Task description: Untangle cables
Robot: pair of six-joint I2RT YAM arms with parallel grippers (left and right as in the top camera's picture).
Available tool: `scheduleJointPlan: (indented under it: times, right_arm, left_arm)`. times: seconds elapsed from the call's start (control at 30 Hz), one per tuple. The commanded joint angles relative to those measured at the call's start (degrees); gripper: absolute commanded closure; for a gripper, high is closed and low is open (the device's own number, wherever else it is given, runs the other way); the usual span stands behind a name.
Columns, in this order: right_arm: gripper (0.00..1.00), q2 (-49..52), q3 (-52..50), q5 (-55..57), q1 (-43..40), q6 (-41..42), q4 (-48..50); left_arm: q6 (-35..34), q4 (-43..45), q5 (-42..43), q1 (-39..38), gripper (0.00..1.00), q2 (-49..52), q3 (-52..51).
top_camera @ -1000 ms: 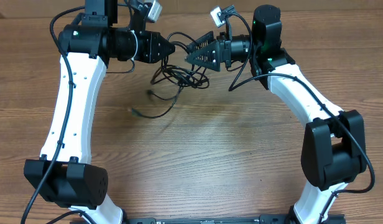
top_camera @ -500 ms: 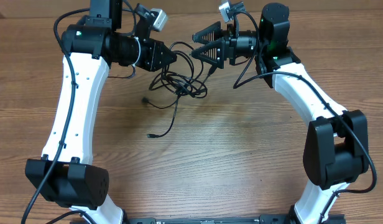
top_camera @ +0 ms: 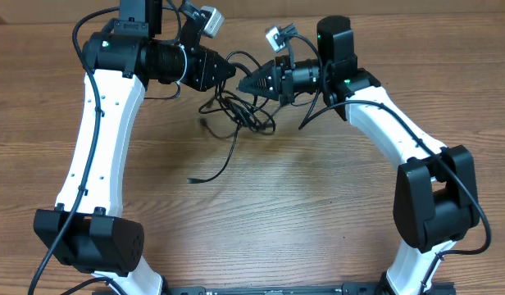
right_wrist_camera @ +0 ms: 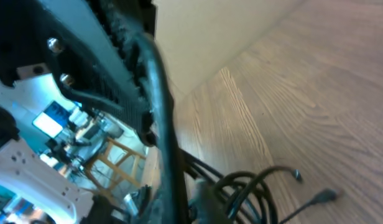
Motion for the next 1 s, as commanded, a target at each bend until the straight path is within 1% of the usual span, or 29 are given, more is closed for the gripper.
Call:
scheduleJointPlan:
  times: [0.0, 0.1, 0.13, 0.2, 0.23, 0.27, 0.3, 0.33, 0.37, 0.4, 0.53, 0.6, 0.7, 0.8, 0.97]
  right_arm:
    - [0.96, 0.0, -0.1, -0.2, 0.1, -2.1, 0.0]
    - [0.96, 0.0, -0.1, -0.2, 0.1, -1.8, -0.1]
    - [0.96, -0.1, -0.1, -0.3, 0.1, -1.4, 0.0]
    - [0.96, -0.1, -0.1, -0.6, 0.1, 1.1, 1.1]
    - [0.96, -0.1, -0.1, -1.4, 0.0, 3.0, 2.7]
    - [0.96, -0.1, -0.1, -2.4, -0.1, 4.9, 4.7]
    - [0.96, -0.1, -0.1, -3.6, -0.3, 7.3, 7.5]
    - [0.96, -0.1, -0.1, -4.8, -0.5, 10.6, 11.2]
    - [0.96, -0.1, -0.1, -5.5, -0.7, 13.9, 14.9]
    - [0.96, -0.1, -0.1, -6.1, -1.0, 18.3, 19.6]
    - [0.96, -0.1, -0.1, -6.7, -1.8, 34.5, 39.4]
    - [0.96, -0.1, -0.1, -6.7, -2.1, 40.4, 47.7]
    - [0.96, -0.1, -0.1, -6.7, -2.5, 47.1, 57.7]
    - [0.96, -0.1, -0.1, -6.6, -3.3, 50.4, 62.1]
    - [0.96, -0.1, -0.1, -5.5, -5.0, 55.3, 62.4]
  left_arm:
    - [-0.3, 0.3, 1.7, -0.2, 0.96, -1.2, 0.8]
    - [-0.3, 0.2, 1.6, -0.2, 0.95, -1.2, 0.8]
    - [-0.3, 0.2, 1.4, -0.2, 0.91, -1.2, 0.8]
    - [-0.3, -0.4, 0.2, -0.2, 0.66, -1.2, 0.8]
    - [-0.2, -1.2, -0.7, -0.2, 0.59, -1.2, 0.8]
    - [-0.3, -1.9, -1.6, -0.2, 0.57, -1.2, 0.8]
    - [-0.2, -2.9, -2.5, -0.2, 0.50, -1.2, 0.8]
    - [-0.2, -3.8, -3.3, -0.2, 0.36, -1.2, 0.8]
    - [-0.2, -4.5, -3.6, -0.2, 0.10, -1.2, 0.8]
    - [-0.2, -5.3, -3.7, -0.2, 0.00, -1.2, 0.8]
    - [-0.2, -7.2, -3.9, -0.4, 0.00, -1.2, 0.8]
    - [-0.3, -7.8, -3.9, -0.8, 0.00, -1.2, 0.8]
    - [-0.2, -8.8, -3.9, -1.2, 0.00, -1.2, 0.8]
    - [-0.2, -9.2, -3.9, -2.0, 0.00, -1.2, 0.8]
    - [-0.3, -10.0, -5.0, -3.8, 0.00, -1.1, 0.7]
